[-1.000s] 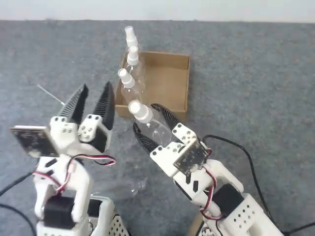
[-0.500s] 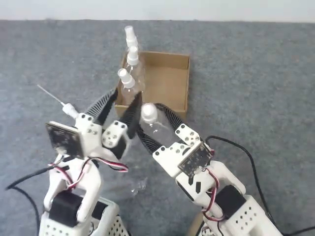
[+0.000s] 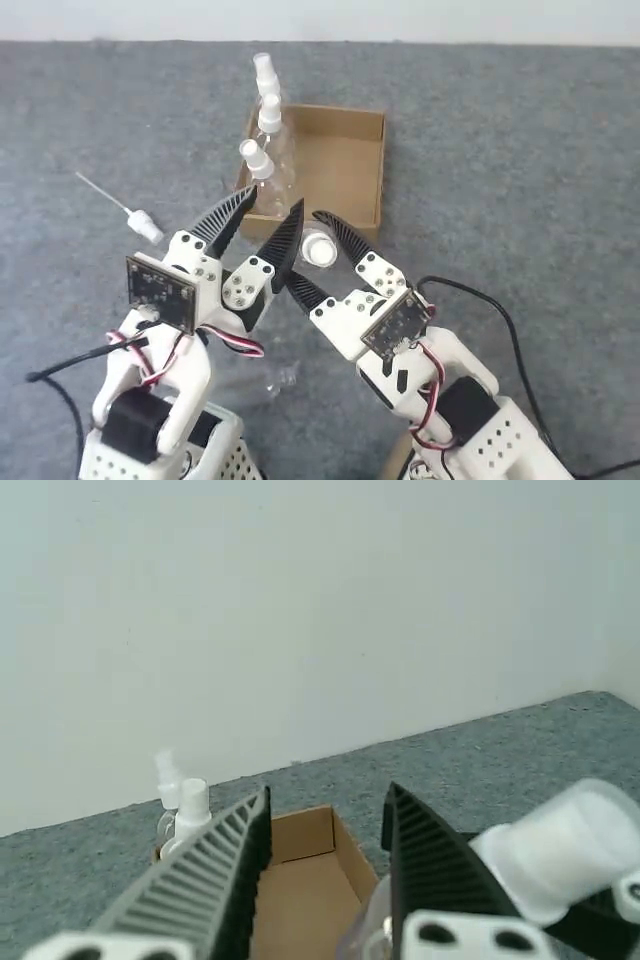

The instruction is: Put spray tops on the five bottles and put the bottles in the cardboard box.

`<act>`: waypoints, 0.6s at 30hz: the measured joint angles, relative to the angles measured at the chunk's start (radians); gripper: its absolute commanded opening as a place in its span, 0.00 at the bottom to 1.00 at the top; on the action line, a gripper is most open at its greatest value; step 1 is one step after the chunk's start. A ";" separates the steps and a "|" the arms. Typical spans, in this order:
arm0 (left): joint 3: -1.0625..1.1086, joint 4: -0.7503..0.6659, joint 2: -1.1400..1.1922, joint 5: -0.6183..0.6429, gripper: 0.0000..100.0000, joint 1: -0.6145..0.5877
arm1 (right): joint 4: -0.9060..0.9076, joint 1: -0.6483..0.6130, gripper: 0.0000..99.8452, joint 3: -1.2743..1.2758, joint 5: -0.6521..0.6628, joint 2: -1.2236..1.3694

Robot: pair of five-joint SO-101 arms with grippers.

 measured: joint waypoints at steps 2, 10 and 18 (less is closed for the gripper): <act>0.000 0.002 0.000 0.000 0.17 0.000 | 0.000 0.000 0.03 0.000 0.000 0.000; -0.060 0.006 0.000 -0.005 0.17 -0.052 | 0.000 -0.006 0.03 0.000 0.000 0.000; -0.123 0.112 0.000 -0.005 0.17 -0.166 | 0.000 -0.006 0.03 0.000 0.000 0.000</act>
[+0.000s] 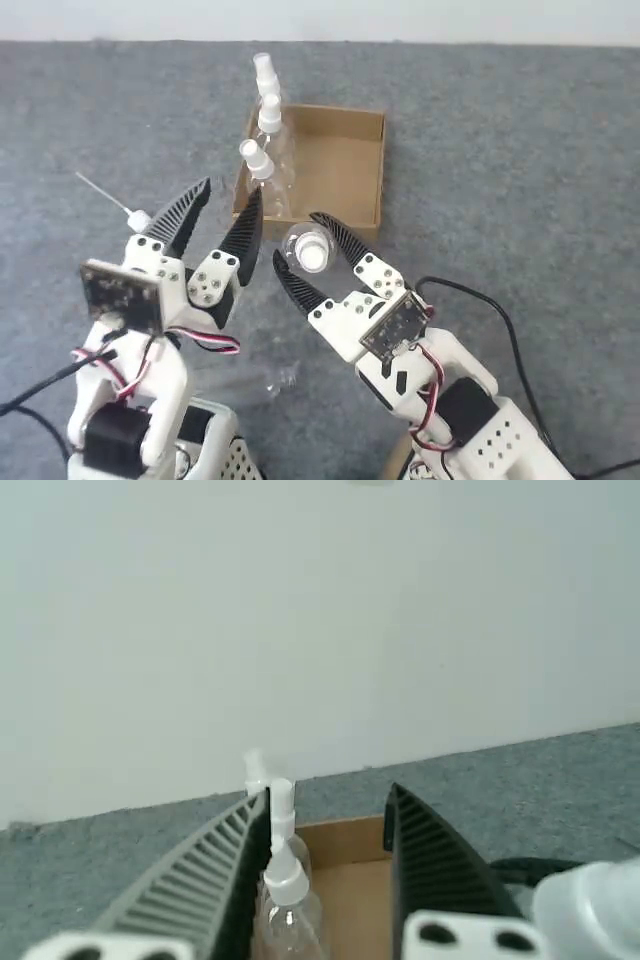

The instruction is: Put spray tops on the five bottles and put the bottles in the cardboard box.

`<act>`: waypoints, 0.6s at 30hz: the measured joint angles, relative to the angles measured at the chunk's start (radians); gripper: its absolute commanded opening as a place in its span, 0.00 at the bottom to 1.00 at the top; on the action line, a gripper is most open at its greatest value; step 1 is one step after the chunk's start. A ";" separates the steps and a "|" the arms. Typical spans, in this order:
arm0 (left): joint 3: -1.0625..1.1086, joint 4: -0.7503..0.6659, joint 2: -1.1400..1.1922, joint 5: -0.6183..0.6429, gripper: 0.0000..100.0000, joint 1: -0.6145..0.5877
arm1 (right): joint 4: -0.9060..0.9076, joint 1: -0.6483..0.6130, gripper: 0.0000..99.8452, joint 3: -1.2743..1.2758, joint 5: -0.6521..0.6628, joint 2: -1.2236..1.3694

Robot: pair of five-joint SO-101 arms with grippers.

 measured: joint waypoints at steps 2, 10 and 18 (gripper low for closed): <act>0.000 0.035 0.000 0.000 0.17 -0.021 | 0.000 0.000 0.03 0.000 0.000 0.000; 0.063 0.046 0.000 0.144 0.17 -0.186 | 0.000 0.000 0.03 0.000 0.000 0.000; 0.176 -0.014 0.008 0.245 0.17 -0.301 | 0.081 0.037 0.03 -0.058 0.000 0.031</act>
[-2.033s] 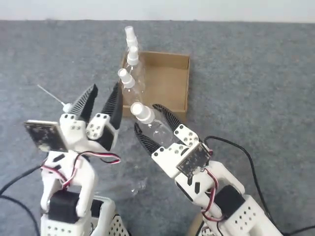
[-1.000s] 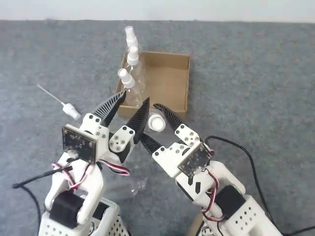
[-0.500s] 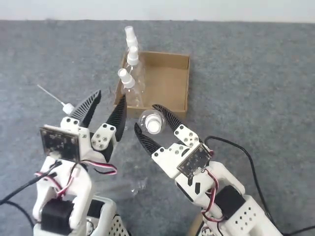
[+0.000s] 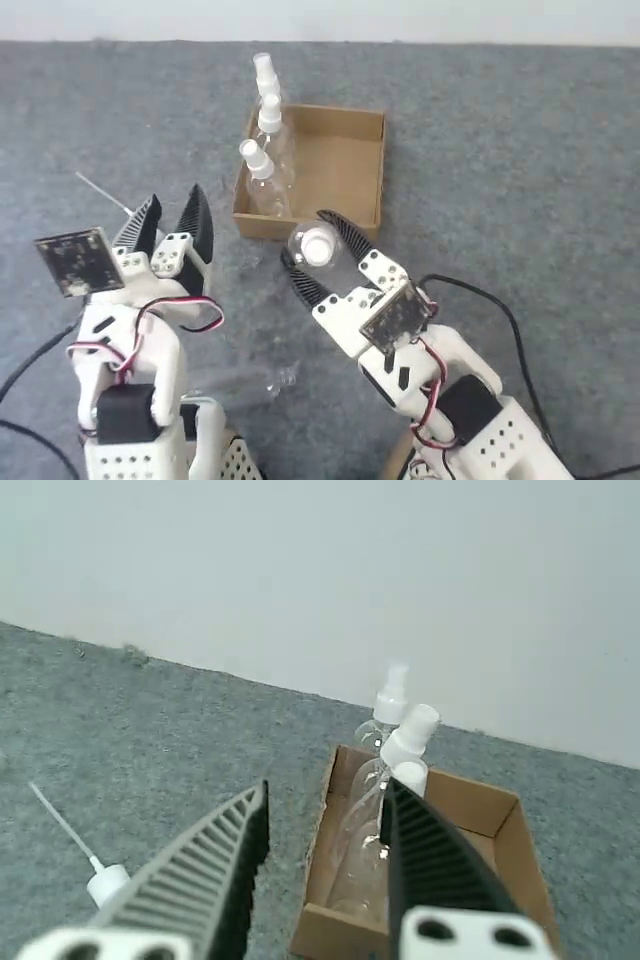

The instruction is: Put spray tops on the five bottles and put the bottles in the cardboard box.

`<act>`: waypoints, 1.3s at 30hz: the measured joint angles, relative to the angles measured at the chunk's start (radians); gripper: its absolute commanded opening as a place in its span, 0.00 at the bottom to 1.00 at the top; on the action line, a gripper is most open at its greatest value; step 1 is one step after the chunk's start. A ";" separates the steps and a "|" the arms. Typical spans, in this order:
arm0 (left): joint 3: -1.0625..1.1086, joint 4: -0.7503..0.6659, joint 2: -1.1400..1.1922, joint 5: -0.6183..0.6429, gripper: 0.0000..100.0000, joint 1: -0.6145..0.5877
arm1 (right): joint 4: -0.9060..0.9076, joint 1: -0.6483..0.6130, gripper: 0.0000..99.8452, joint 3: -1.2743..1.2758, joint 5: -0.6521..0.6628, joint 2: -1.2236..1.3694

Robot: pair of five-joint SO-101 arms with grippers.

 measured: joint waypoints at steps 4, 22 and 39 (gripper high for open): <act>0.009 0.000 -0.003 0.017 0.17 -0.009 | 0.037 0.044 0.03 -0.087 0.000 0.121; 0.041 0.000 0.002 0.021 0.17 -0.009 | 0.037 0.186 0.03 -0.414 0.000 0.548; 0.041 0.000 0.002 0.021 0.17 -0.009 | 0.037 0.242 0.03 -0.786 0.000 1.008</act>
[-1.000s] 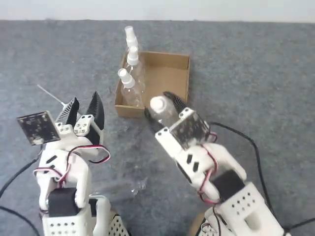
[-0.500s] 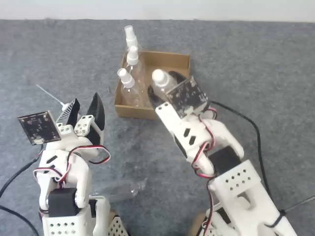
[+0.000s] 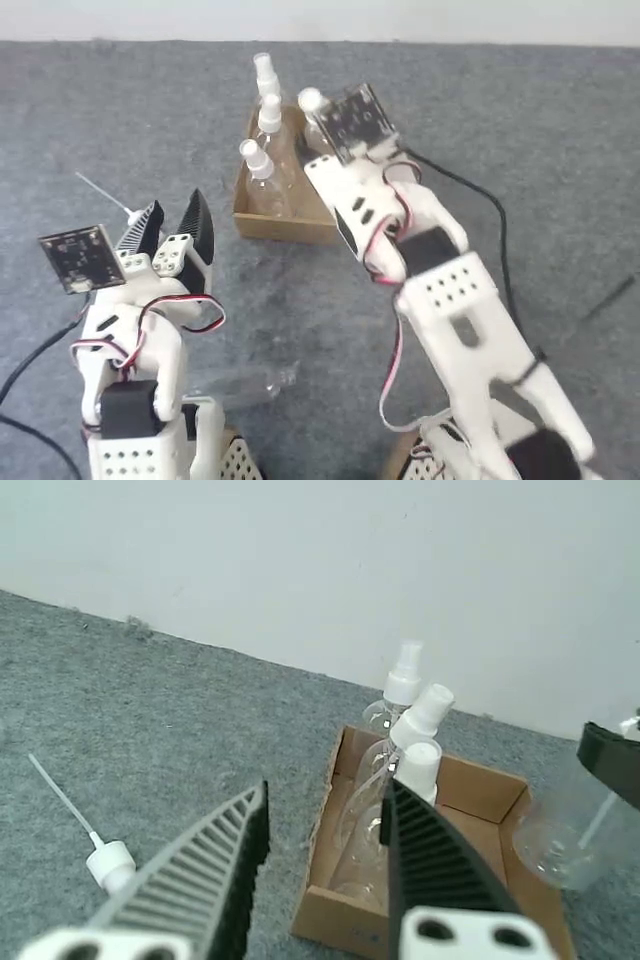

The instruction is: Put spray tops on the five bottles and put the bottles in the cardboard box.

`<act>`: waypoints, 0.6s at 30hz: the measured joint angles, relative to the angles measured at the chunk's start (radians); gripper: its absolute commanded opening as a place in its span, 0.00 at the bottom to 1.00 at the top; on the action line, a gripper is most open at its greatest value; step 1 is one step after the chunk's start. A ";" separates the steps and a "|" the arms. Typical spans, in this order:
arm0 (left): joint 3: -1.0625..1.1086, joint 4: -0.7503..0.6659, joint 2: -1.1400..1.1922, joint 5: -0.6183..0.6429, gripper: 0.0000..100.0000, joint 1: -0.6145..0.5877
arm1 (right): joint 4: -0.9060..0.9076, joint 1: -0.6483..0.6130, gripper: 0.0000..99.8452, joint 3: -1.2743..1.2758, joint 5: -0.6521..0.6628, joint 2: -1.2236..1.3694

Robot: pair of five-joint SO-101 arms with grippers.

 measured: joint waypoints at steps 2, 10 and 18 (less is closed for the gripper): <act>0.000 0.000 0.000 0.000 0.17 0.000 | 0.000 0.000 0.03 -0.041 0.000 0.054; 0.018 0.000 0.000 0.000 0.17 0.002 | -0.037 0.035 0.03 -0.157 -0.063 0.203; 0.018 0.000 0.000 0.000 0.17 0.002 | -0.170 0.060 0.03 -0.158 -0.127 0.325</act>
